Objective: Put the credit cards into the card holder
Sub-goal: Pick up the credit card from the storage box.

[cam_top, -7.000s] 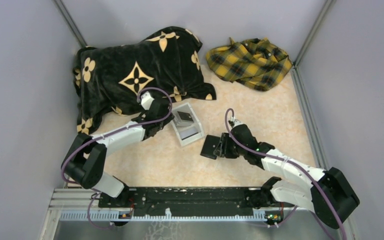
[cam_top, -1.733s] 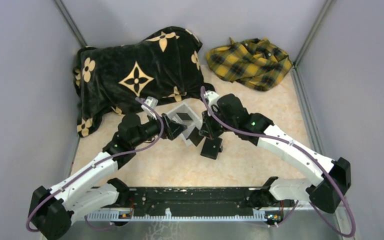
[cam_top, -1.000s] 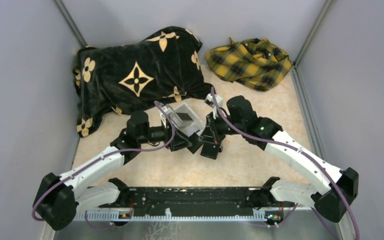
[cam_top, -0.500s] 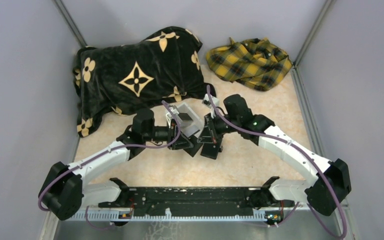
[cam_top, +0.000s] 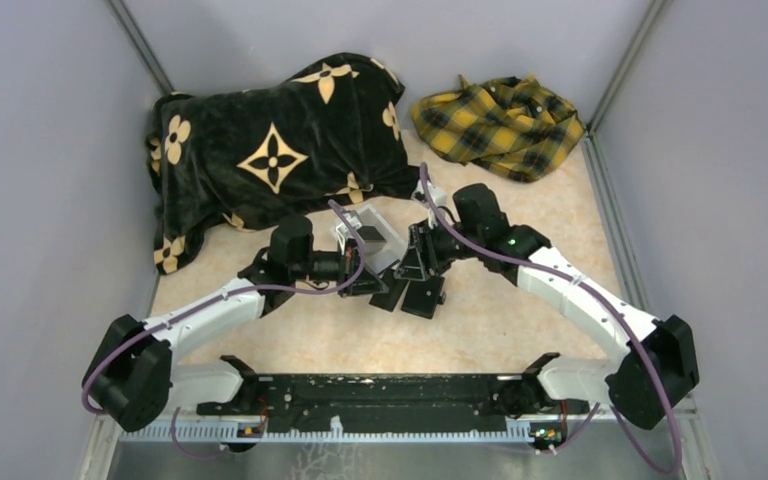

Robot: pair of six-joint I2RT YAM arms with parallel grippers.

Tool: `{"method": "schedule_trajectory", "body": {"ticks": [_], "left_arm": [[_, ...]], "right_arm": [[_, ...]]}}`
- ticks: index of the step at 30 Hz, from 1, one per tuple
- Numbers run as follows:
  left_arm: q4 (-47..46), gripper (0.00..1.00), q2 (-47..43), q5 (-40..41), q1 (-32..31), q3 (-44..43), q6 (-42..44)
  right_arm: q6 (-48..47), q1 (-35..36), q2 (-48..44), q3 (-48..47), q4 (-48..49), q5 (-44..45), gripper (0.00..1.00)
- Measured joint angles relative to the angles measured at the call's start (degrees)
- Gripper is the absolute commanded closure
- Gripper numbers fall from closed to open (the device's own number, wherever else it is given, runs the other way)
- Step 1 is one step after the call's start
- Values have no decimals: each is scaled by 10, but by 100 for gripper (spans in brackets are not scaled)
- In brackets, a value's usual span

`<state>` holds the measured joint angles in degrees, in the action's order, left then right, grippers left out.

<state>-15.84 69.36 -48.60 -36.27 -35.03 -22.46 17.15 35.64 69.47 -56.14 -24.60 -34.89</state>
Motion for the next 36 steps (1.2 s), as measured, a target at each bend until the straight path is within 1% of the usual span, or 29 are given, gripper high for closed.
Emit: {"method": "schedule_trajectory", "body": {"ticks": [4,7,10,14,19,28,31,33,34,36], "left_arm": [[-14,100,7,18,0,0,-19],[-42,100,10,34,0,1,-49],[-92,100,11,56,0,11,-89],[-152,100,15,78,0,35,-144],[-203,100,53,89,0,38,-196],[-281,100,97,87,0,43,-257],[-313,100,110,83,0,49,-275],[-331,100,119,80,0,53,-286],[-336,100,121,80,0,54,-290],[-349,100,127,77,0,56,-299]], "right_arm": [[5,-2,-39,26,22,46,45],[21,-2,-91,77,57,75,44],[43,-2,-129,132,102,93,43],[77,-2,-143,196,164,101,43],[123,-2,-156,252,244,97,44],[164,-2,-161,271,344,86,45],[170,-2,-154,283,369,83,47],[176,-2,-146,293,385,81,50],[179,-2,-143,297,391,80,53],[184,-2,-138,303,403,79,66]]}}
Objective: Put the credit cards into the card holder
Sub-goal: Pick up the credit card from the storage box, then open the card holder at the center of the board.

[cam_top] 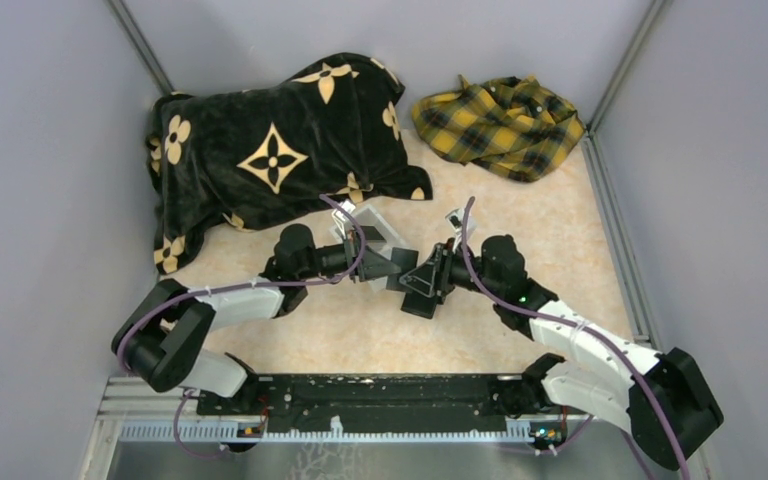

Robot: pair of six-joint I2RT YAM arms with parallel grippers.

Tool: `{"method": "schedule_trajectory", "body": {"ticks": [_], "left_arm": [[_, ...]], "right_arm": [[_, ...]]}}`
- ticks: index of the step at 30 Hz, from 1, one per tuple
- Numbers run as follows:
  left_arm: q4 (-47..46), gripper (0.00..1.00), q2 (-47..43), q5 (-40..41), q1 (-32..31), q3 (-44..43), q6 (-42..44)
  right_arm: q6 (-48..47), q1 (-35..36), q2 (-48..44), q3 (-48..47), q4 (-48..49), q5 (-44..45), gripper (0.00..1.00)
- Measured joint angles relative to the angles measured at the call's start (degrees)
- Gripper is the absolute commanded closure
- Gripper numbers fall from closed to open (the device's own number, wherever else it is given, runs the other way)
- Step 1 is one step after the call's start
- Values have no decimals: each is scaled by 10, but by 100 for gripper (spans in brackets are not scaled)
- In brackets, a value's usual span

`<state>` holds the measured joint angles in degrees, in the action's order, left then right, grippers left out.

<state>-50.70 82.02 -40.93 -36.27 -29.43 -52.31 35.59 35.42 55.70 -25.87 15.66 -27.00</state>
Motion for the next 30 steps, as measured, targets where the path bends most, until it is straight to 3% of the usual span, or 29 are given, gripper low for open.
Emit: {"method": "schedule_trajectory", "body": {"ticks": [4,7,9,12,14,20,26,30], "left_arm": [[-29,100,10,-7,0,1,-16],[-54,96,27,-7,4,2,-25],[-74,81,40,-10,6,4,-35],[-87,50,59,-11,8,7,-48],[-89,38,70,-10,5,7,-54],[-60,35,72,12,0,8,-49],[31,34,51,93,-3,11,-18],[88,36,33,152,-18,13,6]], "right_arm": [[16,-9,11,10,36,-9,98],[37,-19,19,21,73,-24,100],[49,-23,27,30,97,-31,100],[67,-26,37,42,126,-40,100],[73,-25,38,45,136,-46,100],[69,-25,2,45,90,-22,100],[38,-25,-78,40,-65,65,100],[15,-24,-80,0,-192,141,100]]}}
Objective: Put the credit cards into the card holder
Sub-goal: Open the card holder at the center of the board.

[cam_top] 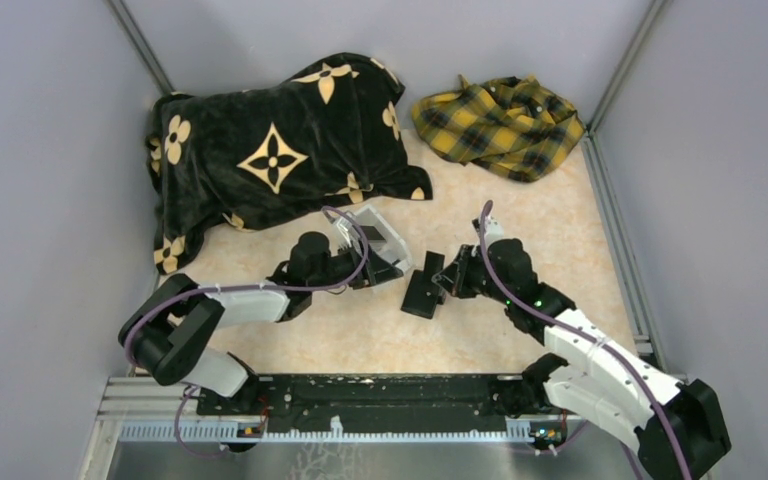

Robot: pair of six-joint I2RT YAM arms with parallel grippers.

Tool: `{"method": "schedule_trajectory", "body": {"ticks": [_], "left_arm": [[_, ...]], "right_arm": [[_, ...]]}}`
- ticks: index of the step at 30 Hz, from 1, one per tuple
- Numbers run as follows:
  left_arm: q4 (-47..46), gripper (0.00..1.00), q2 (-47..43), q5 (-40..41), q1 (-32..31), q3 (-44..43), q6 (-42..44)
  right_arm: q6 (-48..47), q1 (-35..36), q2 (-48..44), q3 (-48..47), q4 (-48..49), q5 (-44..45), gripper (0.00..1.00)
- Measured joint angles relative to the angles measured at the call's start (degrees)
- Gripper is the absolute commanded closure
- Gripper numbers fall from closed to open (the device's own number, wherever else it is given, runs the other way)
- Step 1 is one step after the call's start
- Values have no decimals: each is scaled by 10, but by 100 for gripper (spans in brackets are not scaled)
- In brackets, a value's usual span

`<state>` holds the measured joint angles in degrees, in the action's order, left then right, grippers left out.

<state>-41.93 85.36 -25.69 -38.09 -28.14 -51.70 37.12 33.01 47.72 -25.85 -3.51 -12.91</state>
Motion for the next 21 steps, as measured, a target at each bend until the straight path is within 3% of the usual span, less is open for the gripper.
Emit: {"method": "schedule_trajectory", "body": {"ticks": [9,21], "left_arm": [[152,42,-11,124,-71,-44,69],[230,54,21,214,-120,-68,112]], "right_arm": [[-13,59,69,-123,-192,155,100],[15,96,167,-162,-275,209,100]]}}
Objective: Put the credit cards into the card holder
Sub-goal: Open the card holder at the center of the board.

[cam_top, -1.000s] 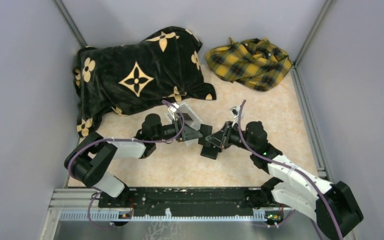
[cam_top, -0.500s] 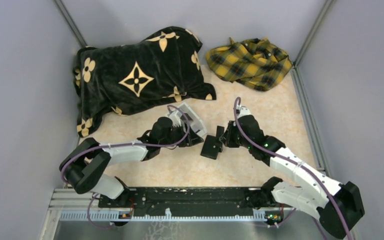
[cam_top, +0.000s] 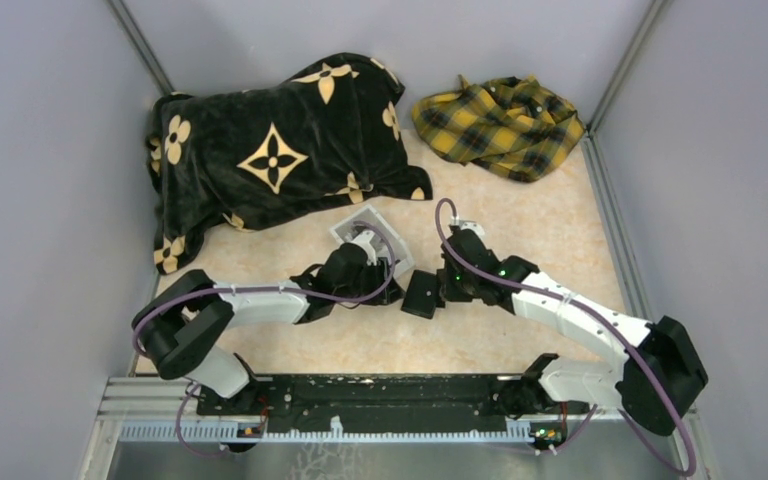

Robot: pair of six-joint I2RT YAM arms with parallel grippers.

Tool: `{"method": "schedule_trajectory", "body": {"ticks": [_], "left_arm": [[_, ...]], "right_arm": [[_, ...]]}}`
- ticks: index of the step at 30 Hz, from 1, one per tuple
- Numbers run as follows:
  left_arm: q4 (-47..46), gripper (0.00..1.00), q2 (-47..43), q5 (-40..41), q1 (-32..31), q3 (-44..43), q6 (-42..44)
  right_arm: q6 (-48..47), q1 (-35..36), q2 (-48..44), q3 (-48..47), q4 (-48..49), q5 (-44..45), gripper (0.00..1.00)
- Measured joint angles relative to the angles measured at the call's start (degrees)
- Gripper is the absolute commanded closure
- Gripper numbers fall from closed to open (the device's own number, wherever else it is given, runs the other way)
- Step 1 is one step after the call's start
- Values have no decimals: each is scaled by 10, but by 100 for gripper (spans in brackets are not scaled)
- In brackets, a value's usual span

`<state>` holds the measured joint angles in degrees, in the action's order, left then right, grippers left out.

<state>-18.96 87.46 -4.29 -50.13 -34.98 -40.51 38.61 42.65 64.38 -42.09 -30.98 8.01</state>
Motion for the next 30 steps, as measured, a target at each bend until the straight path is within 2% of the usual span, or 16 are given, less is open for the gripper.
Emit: {"method": "schedule_trajectory", "body": {"ticks": [11,30], "left_arm": [[22,58,38,31,-15,-18,18],[24,60,57,39,-20,-28,27]], "right_arm": [[11,7,50,-23,-18,12,100],[28,-16,38,-12,-25,17,100]]}}
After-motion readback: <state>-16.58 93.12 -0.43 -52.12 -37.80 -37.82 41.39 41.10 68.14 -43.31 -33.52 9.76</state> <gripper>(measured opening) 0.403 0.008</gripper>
